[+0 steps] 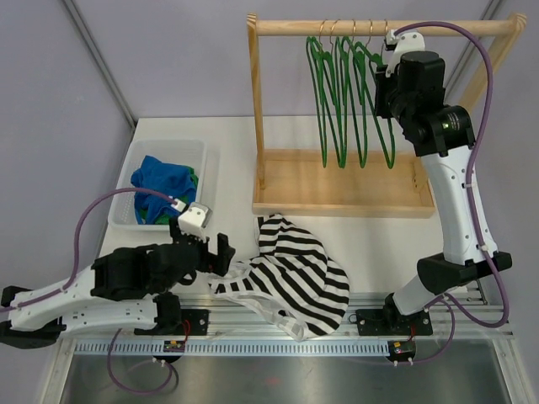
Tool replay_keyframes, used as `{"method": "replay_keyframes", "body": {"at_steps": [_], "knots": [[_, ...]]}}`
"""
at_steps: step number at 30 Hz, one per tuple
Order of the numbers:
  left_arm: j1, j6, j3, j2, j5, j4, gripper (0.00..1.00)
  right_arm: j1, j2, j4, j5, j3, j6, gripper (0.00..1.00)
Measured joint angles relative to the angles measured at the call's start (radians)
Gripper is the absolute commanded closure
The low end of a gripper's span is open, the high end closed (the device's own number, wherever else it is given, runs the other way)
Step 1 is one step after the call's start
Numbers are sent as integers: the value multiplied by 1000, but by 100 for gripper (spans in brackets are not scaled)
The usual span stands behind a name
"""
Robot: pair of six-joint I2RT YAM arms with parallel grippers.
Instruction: Remove the tank top from the hanger
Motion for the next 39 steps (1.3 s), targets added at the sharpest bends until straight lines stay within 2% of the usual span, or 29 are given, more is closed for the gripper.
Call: {"method": "replay_keyframes", "body": {"at_steps": [1,2,5,9,14,19,23,25,26,27,28,29,30,34,39], "knots": [[0,-1,0,33,5,22,1,0,-5,-1,2,-1,3,50],[0,-2,0,65,10,42,1,0,-12,-2,2,-1,10,32],[0,-10,2,188,39,119,1,0,-50,-8,16,-9,24,1],[0,-19,2,383,105,254,1,-1,-175,-18,93,-76,62,0],[10,-27,3,621,206,412,1,-3,-428,-20,162,-248,124,0],[35,-39,-1,811,288,512,1,-3,-677,-22,105,-409,163,0],[48,-55,-10,930,336,577,2,-5,-772,-21,-8,-494,183,1],[50,-65,-11,993,352,611,25,-5,-797,-16,-78,-546,192,1],[51,-71,-14,1027,360,630,40,-5,-804,-11,-106,-568,196,1],[51,-66,-14,1054,344,637,58,-5,-813,-8,-137,-591,200,1],[51,-68,-13,1055,344,649,88,-6,-819,-6,-169,-608,202,1],[52,-75,-13,1055,354,660,97,-6,-824,-5,-197,-618,203,1],[53,-82,-15,1055,353,667,100,-6,-827,-2,-220,-623,206,1],[53,-108,-31,1006,322,618,100,-6,-844,24,-268,-626,209,1],[90,-129,-20,779,203,410,100,-6,-869,45,-287,-649,210,0]]}}
